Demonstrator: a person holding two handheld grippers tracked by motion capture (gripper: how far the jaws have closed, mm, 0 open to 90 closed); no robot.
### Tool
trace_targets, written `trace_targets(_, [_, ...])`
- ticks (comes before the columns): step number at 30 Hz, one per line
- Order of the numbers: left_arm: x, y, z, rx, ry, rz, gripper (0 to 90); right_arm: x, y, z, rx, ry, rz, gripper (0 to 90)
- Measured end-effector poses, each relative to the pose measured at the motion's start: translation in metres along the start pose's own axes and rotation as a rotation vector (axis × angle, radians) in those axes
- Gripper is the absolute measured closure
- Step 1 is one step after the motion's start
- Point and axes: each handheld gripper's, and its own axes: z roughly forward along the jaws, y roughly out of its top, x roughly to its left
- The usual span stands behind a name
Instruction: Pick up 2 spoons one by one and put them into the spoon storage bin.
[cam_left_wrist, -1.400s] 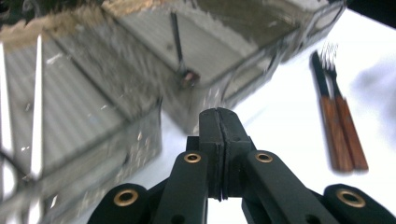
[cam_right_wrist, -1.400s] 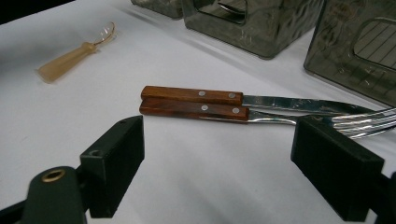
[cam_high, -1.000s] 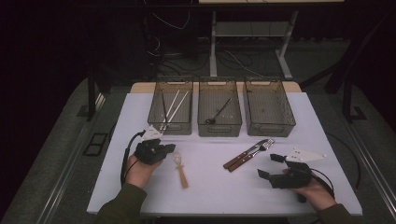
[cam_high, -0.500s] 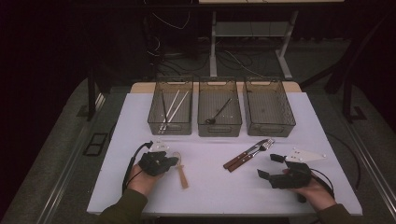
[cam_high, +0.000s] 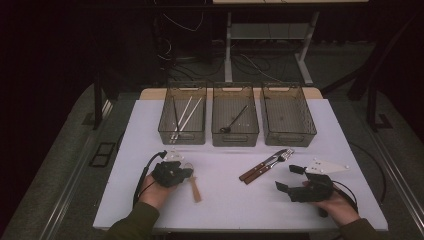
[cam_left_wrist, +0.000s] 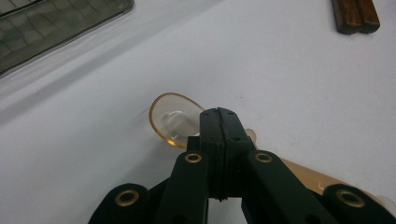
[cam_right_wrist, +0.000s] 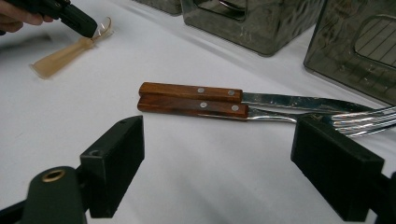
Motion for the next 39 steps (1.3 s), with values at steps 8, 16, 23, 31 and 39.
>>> trace_targets(8, [-0.001, -0.002, -0.003, 0.004, 0.001, -0.003, 89.3, 0.0, 0.0, -0.001, -0.001, 0.001, 0.001, 17.6])
trace_targets(16, [-0.001, -0.003, 0.0, 0.019, 0.0, 0.001, 89.3, 0.0, 0.0, 0.0, -0.002, 0.001, -0.003, 17.5])
trace_targets(23, [-0.002, 0.002, 0.008, 0.029, -0.006, 0.016, 89.3, 0.0, 0.0, 0.0, 0.001, 0.0, -0.003, 17.6])
trace_targets(31, [-0.007, 0.013, 0.02, 0.029, -0.03, 0.036, 89.3, 0.0, 0.0, 0.0, 0.002, 0.0, 0.0, 17.6])
trace_targets(39, [-0.02, 0.026, 0.034, 0.029, -0.066, 0.073, 89.3, 0.0, 0.0, 0.0, 0.001, -0.001, -0.002, 17.6])
